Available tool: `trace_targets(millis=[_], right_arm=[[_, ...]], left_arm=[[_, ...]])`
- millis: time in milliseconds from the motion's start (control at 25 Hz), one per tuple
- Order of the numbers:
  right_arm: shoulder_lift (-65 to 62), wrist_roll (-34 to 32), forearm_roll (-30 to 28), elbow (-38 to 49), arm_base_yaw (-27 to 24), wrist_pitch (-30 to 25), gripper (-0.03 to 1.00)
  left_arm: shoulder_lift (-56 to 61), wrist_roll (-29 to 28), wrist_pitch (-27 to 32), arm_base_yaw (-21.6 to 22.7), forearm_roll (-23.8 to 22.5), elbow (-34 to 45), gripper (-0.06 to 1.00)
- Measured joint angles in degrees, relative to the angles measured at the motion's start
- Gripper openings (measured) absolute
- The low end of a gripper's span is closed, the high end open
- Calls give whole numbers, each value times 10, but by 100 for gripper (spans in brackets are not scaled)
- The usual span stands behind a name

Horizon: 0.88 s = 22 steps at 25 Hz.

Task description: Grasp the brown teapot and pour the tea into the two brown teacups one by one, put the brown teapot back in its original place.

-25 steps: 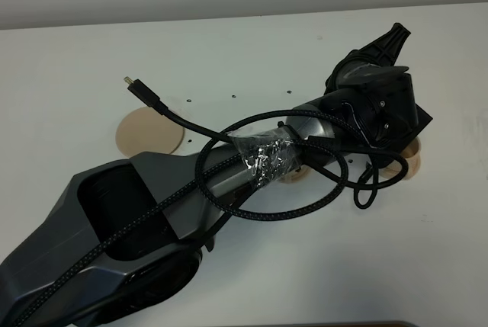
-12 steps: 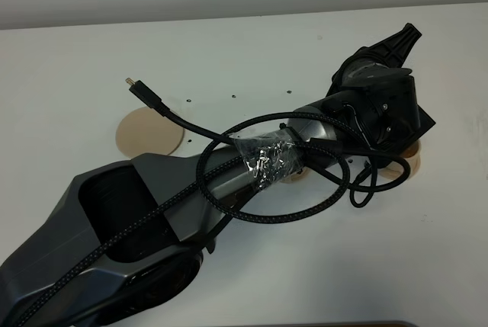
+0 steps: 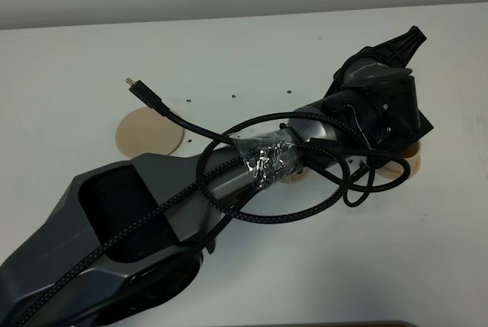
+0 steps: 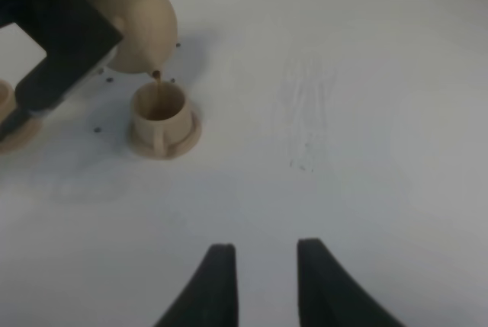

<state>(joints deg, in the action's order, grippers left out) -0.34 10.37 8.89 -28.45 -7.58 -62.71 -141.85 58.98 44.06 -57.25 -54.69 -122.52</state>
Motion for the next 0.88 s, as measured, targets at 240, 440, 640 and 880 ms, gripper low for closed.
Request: trace_targets(millis=[240, 440, 640, 880], right_arm=[[0, 0, 0, 0, 0, 0, 19], [0, 0, 0, 0, 0, 0, 19], [0, 0, 0, 0, 0, 0, 19], [0, 0, 0, 0, 0, 0, 19]], left_arm=[[0, 1, -2, 0, -5, 0, 13], [0, 21, -3, 0, -10, 0, 13], [0, 29, -10, 0, -10, 0, 13], [0, 29, -18, 0, -17, 0, 13]])
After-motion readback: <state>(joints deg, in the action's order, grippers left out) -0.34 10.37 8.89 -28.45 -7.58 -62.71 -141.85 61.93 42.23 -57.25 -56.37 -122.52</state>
